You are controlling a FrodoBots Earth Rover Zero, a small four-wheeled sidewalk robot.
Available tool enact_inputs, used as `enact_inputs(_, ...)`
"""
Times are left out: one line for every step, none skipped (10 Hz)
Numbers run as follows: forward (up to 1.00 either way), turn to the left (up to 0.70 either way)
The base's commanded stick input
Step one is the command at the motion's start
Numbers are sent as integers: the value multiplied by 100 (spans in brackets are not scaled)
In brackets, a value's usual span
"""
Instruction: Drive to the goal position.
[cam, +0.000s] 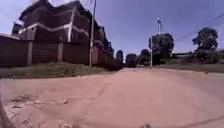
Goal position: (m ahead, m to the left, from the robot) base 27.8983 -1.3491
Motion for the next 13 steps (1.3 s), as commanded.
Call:
enact_inputs(30, -38)
enact_inputs(30, -2)
enact_inputs(30, 0)
enact_inputs(30, 0)
enact_inputs(30, 0)
enact_inputs(30, 0)
enact_inputs(30, 0)
enact_inputs(30, 0)
enact_inputs(30, 0)
enact_inputs(30, 0)
enact_inputs(30, 0)
enact_inputs(30, 0)
enact_inputs(30, 0)
